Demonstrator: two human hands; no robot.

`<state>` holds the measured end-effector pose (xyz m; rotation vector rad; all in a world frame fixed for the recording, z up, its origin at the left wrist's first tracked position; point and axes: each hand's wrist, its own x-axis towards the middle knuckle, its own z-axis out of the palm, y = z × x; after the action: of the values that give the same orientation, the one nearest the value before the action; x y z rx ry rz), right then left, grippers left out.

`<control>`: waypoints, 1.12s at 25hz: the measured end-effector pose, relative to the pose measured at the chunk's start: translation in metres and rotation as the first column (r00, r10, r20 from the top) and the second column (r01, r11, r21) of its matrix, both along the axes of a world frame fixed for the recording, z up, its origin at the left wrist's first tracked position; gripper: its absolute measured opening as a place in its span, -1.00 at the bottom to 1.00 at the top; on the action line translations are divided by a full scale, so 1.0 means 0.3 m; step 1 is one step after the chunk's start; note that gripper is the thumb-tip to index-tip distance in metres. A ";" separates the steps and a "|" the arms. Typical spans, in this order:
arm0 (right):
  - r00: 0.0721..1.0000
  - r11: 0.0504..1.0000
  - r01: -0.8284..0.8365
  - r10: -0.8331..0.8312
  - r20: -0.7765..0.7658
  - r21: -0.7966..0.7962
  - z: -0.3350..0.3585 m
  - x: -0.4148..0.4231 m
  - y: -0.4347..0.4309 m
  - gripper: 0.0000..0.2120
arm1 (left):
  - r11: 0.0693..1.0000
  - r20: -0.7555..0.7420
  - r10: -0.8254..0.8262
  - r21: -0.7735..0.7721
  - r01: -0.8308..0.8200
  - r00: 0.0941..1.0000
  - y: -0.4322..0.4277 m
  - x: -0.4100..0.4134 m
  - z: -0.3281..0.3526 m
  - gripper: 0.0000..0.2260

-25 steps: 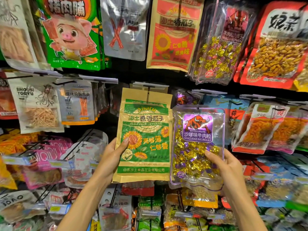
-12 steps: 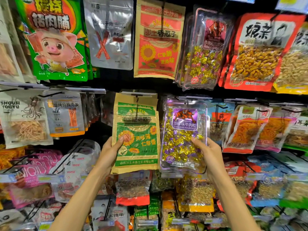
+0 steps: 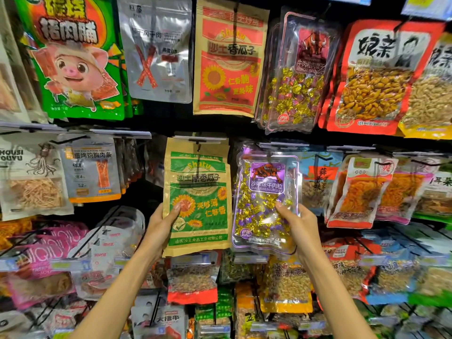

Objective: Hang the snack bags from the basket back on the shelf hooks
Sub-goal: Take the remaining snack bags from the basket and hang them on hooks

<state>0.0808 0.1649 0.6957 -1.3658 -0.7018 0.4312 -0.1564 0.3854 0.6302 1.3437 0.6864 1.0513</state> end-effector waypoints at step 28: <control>0.970 0.908 0.014 0.089 0.225 -0.418 -0.048 0.130 0.152 -0.67 | 0.997 -0.254 -0.077 0.008 0.082 0.964 0.044 -0.055 0.082 -0.70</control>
<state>0.1198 0.2105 0.6815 -1.8348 -0.8691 0.4693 -0.1730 0.3987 0.6547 1.5251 0.8053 0.8306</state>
